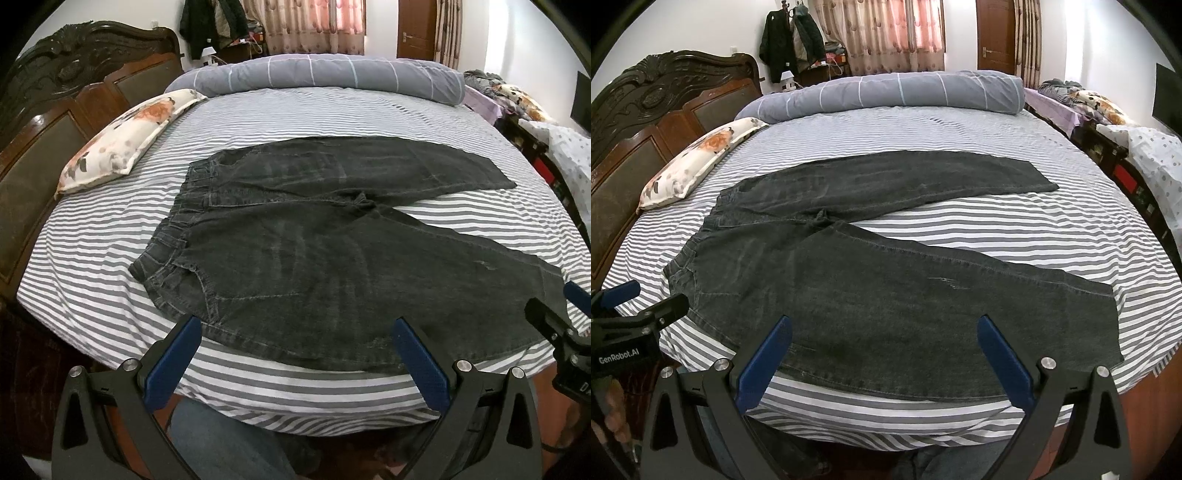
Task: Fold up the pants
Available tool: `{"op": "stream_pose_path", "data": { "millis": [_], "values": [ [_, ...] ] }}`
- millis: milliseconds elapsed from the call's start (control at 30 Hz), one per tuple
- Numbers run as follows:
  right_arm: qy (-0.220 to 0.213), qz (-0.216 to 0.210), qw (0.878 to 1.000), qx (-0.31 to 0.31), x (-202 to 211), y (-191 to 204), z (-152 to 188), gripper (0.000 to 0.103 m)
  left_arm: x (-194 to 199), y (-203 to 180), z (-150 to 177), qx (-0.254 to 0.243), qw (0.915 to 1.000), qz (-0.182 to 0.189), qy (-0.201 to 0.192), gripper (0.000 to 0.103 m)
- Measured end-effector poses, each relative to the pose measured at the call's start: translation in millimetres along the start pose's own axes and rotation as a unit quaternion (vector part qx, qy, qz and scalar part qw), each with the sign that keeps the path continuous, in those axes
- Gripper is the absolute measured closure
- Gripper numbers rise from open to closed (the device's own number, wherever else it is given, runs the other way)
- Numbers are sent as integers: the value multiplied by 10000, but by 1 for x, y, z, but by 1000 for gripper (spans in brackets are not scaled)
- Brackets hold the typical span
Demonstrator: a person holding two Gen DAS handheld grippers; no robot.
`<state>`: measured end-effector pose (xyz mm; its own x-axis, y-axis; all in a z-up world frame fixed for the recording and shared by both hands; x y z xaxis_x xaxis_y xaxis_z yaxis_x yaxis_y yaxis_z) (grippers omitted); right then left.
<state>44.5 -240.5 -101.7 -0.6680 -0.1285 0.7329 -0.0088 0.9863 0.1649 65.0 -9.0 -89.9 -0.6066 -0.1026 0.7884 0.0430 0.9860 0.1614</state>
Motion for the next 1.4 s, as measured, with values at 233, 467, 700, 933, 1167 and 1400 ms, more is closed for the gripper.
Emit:
{"op": "stream_pose_path", "data": {
  "millis": [233,467,700,933,1167,1400],
  "values": [
    [73,-178,9998,46,-17,2,0,4,-25,29,-21,269,9996,107,-32,2],
    [130,-285,9995,38,-44,1,-9,4,-80,88,-57,807,9961,251,253,27],
    [314,-289,9989,-199,-86,-4,-26,4,-140,143,-109,1362,9877,655,391,44],
    [544,-180,9982,-188,-133,-2,-40,4,-216,185,-150,2162,9635,1422,692,59],
    [724,-207,9969,-235,-174,3,-50,4,-277,193,-175,2750,9289,2292,943,65],
    [846,-201,9961,-124,-203,11,-57,4,-320,205,-176,3002,9237,2137,1045,65]
  ]
}}
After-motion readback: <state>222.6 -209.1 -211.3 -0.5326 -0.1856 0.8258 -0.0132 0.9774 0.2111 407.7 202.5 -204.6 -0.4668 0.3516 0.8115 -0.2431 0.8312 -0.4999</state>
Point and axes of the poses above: each gripper's, at about its wrist camera, not at the fingertips, and x roughly against the way its jaws point, y to its left, z to its underside, the point moved 9 cm from there along -x, roughly the way its jaws point, and after that the axes turned 9 degrees about -z, right-handed, at the moved point
